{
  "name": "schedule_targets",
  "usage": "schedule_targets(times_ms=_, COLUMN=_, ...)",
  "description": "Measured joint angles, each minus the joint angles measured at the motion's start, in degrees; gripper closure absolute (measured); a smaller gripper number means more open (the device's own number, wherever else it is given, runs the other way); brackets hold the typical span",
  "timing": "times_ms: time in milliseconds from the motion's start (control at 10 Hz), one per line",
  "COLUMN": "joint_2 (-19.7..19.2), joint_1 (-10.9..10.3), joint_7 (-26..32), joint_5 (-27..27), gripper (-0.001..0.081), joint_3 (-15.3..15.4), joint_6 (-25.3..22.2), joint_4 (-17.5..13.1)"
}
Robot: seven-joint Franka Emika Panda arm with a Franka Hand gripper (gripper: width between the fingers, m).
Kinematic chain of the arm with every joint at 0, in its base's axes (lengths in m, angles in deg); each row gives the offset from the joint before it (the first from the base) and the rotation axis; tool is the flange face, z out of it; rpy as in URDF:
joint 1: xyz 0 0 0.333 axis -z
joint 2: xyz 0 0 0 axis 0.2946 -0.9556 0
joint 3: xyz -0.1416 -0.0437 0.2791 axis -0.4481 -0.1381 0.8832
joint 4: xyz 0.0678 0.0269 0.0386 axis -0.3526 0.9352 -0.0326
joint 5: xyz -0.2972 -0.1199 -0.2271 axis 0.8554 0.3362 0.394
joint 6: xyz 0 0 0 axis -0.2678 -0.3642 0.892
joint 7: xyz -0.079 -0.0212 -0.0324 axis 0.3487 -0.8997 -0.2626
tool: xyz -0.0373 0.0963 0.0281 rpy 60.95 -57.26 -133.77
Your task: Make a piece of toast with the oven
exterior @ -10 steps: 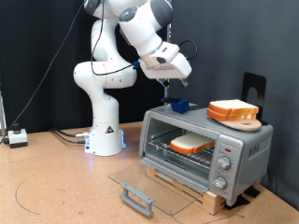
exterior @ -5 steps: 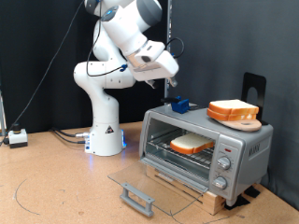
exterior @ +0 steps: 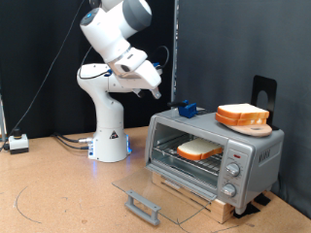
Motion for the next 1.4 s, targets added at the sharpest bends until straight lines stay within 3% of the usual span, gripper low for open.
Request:
schedule_targets(times_ms=200, joint_2=-3.28, joint_1=1.57, joint_7=1.91, joint_5=3.4, gripper=-0.0003, joint_3=-2.46, joint_6=-0.45, joint_4=-2.07)
schedule_targets(times_ms=400, joint_2=-5.55, joint_1=2.56, joint_7=5.33, joint_5=3.58, gripper=-0.0003, joint_3=-4.05, joint_6=3.19, joint_4=-2.7)
schedule_targets(times_ms=500, joint_2=-5.54, joint_1=2.55, joint_7=4.83, joint_5=3.58, gripper=-0.0003, joint_3=-3.91, joint_6=2.86, joint_4=-2.66)
schedule_targets(times_ms=600, joint_2=-5.5, joint_1=2.53, joint_7=0.4, joint_5=1.92, gripper=-0.0003, joint_3=-3.33, joint_6=2.24, joint_4=-2.6)
schedule_targets(times_ms=900, joint_2=-6.35, joint_1=2.58, joint_7=-24.28, joint_5=-1.71, gripper=-0.0003, joint_3=2.13, joint_6=1.41, joint_4=-4.13)
schedule_targets(times_ms=1100, joint_2=-9.9, joint_1=3.33, joint_7=-37.44, joint_5=-3.79, gripper=-0.0003, joint_3=3.45, joint_6=3.91, joint_4=-5.2)
schedule_targets(times_ms=1200, joint_2=-12.99, joint_1=4.4, joint_7=-41.78, joint_5=-3.88, gripper=-0.0003, joint_3=3.58, joint_6=4.19, joint_4=-6.6)
schedule_targets(times_ms=1400, joint_2=-12.74, joint_1=4.32, joint_7=-39.51, joint_5=-2.41, gripper=-0.0003, joint_3=3.58, joint_6=2.84, joint_4=-6.59)
